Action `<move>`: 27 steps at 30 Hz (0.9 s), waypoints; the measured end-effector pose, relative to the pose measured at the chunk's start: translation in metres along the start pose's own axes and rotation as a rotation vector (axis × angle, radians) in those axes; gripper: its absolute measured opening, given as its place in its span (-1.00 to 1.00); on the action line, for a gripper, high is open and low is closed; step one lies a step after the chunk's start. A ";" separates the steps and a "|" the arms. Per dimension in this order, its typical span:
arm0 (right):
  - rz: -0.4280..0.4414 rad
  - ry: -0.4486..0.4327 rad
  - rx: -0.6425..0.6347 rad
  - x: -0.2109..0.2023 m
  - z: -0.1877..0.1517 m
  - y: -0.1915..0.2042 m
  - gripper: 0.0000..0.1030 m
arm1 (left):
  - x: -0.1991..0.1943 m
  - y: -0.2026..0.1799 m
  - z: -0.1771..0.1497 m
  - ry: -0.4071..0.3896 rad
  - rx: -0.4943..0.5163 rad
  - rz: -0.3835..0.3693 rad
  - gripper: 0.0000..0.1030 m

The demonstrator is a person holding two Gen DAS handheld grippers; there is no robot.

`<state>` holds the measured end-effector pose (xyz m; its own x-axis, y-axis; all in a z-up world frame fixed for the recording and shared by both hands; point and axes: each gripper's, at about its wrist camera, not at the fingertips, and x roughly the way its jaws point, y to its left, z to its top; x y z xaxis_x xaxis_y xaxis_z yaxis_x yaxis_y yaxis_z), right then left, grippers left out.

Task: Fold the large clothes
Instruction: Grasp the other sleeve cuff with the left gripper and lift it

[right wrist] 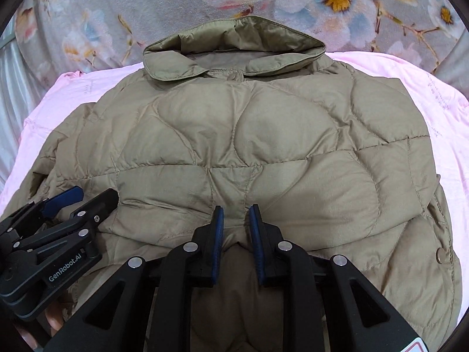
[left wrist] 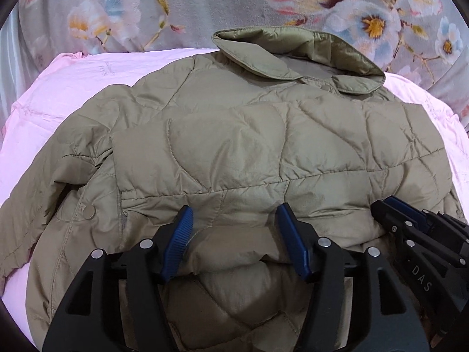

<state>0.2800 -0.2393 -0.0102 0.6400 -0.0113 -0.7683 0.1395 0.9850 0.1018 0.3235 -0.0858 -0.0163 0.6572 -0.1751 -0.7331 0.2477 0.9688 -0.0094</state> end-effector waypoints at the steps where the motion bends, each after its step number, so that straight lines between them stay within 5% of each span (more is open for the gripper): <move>1: 0.000 0.001 0.000 0.000 0.001 0.000 -0.63 | 0.001 -0.001 0.000 0.001 0.003 0.004 0.14; 8: -0.011 -0.005 -0.001 -0.002 0.002 0.002 -0.63 | -0.021 0.020 -0.010 -0.015 -0.091 -0.014 0.28; 10: -0.032 -0.030 0.008 -0.015 -0.003 0.003 -0.58 | -0.043 0.041 -0.018 -0.027 -0.148 -0.044 0.50; 12: -0.013 -0.073 0.010 -0.035 -0.011 0.006 -0.49 | -0.073 0.081 -0.033 -0.041 -0.238 -0.073 0.73; 22: 0.054 -0.113 -0.065 -0.082 -0.059 0.033 -0.23 | -0.126 0.303 -0.130 0.051 -0.733 0.122 0.73; 27: 0.019 -0.103 -0.059 -0.077 -0.068 0.038 -0.13 | -0.133 0.339 -0.144 0.012 -0.924 0.000 0.69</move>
<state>0.1841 -0.1894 0.0100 0.7169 -0.0067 -0.6971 0.0836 0.9936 0.0764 0.2177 0.2909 -0.0200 0.6484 -0.1783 -0.7401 -0.4222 0.7247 -0.5446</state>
